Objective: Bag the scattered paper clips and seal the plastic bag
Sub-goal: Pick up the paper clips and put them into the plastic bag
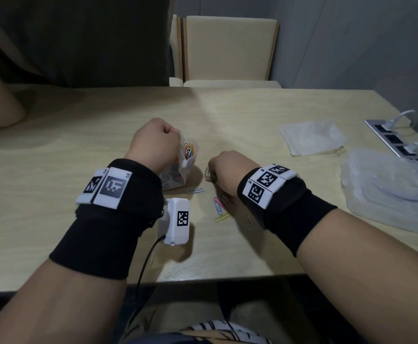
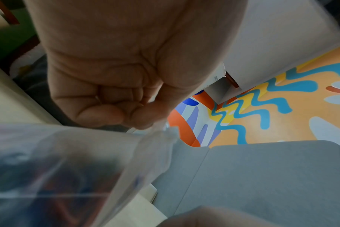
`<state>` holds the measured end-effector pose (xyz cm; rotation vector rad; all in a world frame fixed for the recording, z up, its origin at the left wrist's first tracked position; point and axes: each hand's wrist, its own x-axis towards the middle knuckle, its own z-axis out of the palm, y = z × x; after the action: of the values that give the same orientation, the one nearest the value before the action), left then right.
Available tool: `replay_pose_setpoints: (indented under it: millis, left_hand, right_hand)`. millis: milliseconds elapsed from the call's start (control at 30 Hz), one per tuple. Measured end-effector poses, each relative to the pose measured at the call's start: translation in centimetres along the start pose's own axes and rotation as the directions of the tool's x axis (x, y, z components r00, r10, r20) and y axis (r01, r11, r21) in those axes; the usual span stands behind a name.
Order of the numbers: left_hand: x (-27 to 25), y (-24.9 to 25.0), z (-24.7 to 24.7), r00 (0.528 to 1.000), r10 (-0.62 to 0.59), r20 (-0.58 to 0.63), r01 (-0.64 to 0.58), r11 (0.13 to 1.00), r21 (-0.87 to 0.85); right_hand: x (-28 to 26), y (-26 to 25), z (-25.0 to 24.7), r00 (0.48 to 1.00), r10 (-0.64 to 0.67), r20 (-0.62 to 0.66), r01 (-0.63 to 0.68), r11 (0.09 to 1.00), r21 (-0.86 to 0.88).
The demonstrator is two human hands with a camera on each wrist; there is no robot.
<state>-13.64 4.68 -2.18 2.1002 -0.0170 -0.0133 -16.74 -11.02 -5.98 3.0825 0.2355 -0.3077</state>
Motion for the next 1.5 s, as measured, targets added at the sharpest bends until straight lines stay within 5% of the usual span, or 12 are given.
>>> replay_pose_setpoints:
  millis: [200,400,467,533,633,700,900,1333,1433,1500]
  left_hand:
    - [-0.3,0.2,-0.2,0.999,-0.024,0.023,0.024,1.000,0.017]
    - [-0.2,-0.1,0.0,1.000,-0.026,0.014,0.025,0.999,0.024]
    - [-0.1,-0.2,0.1,1.000,-0.025,0.010,0.025,0.999,0.022]
    - [0.0,-0.3,0.3,1.000,-0.016,0.010,0.015,1.000,0.023]
    - [0.0,-0.3,0.6,1.000,-0.008,0.018,0.008,1.000,0.013]
    - [-0.2,-0.2,0.7,1.000,-0.002,0.022,0.002,1.000,0.000]
    - [-0.6,0.1,0.5,1.000,-0.004,0.022,0.004,1.000,-0.003]
    - [-0.4,0.1,0.2,0.999,-0.016,0.034,0.017,1.000,-0.008]
    - [-0.3,0.0,0.1,1.000,-0.016,0.026,0.017,1.000,-0.018]
    - [-0.3,-0.1,0.2,1.000,-0.012,0.026,0.013,1.000,-0.022]
  right_hand:
    - [0.1,1.1,-1.3,0.993,0.117,-0.006,-0.117,0.993,0.026]
    - [-0.5,2.3,-2.9,0.957,0.290,-0.033,-0.250,0.873,0.418]
    - [-0.5,2.5,-3.3,0.937,0.345,-0.042,-0.227,0.699,0.678]
    - [-0.6,2.1,-3.9,0.930,0.367,0.008,-0.153,0.369,0.917]
    - [-1.2,0.7,-5.3,0.958,0.265,0.104,-0.075,-0.116,0.990]
    - [-1.3,-0.3,-6.0,0.971,0.194,0.141,-0.095,-0.229,0.969]
    - [-0.4,-1.9,-6.9,0.967,0.127,0.220,-0.235,0.120,0.965]
    - [-2.0,-0.2,-7.3,0.967,0.253,-0.003,-0.107,0.422,0.900]
    - [-3.5,1.1,-6.5,0.956,0.252,0.153,-0.294,0.800,0.522]
    - [-4.3,1.8,-5.8,0.903,0.305,0.302,-0.360,0.922,0.144]
